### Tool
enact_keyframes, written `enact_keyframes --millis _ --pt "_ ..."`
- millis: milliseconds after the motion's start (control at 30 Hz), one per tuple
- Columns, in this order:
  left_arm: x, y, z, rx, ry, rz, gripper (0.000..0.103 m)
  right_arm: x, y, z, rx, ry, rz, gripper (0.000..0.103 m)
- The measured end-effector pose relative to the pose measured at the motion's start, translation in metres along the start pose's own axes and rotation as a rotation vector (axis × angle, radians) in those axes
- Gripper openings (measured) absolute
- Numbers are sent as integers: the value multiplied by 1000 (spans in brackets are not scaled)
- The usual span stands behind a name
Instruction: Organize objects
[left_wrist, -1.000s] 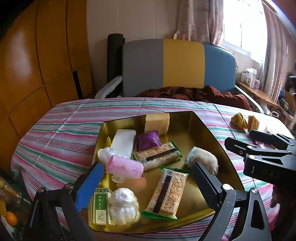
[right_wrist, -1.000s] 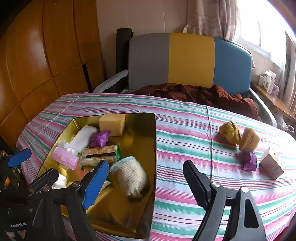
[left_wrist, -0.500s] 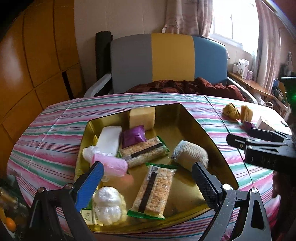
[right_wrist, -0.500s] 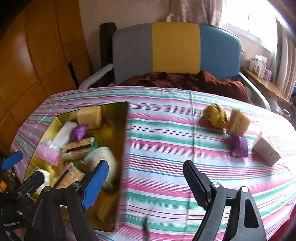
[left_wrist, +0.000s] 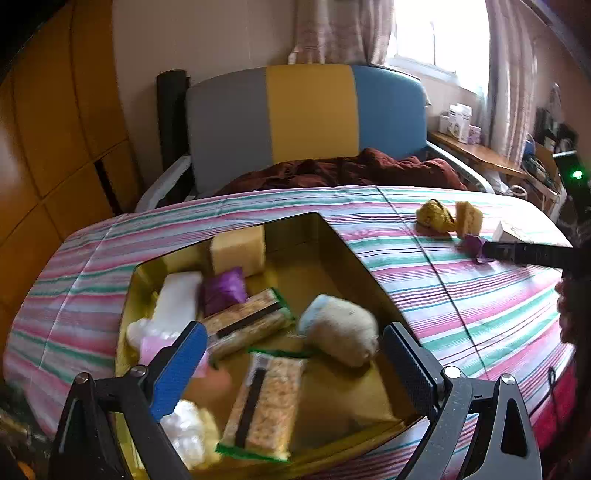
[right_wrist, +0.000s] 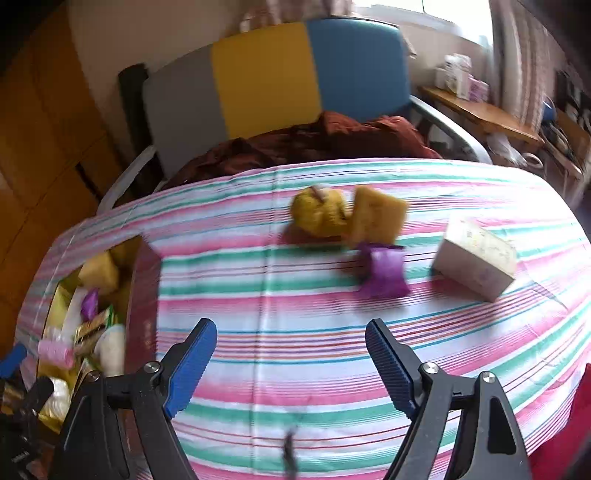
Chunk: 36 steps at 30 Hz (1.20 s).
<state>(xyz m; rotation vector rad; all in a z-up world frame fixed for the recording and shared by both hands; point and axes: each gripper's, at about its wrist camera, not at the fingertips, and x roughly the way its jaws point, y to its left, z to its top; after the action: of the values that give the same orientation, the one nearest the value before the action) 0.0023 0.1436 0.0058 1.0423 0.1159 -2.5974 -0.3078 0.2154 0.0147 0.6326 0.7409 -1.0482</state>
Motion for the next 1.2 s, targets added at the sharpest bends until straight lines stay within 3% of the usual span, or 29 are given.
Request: enact_keyframes --millis 200,333,667,1000,1200 --pt "9 -20 15 44 0 -40 97 -4 -44 19 91 -11 -26 84" --pt "15 -31 22 69 3 -59 97 -6 -69 32 94 -31 -88 84" --pt "35 -58 50 125 12 -112 97 23 -132 60 -105 53 -230 86" --pt "71 -96 98 133 52 -213 97 63 -153 70 -284 176 -215 89" --pt "103 -121 121 146 87 -243 97 75 -160 68 -312 188 -209 89"
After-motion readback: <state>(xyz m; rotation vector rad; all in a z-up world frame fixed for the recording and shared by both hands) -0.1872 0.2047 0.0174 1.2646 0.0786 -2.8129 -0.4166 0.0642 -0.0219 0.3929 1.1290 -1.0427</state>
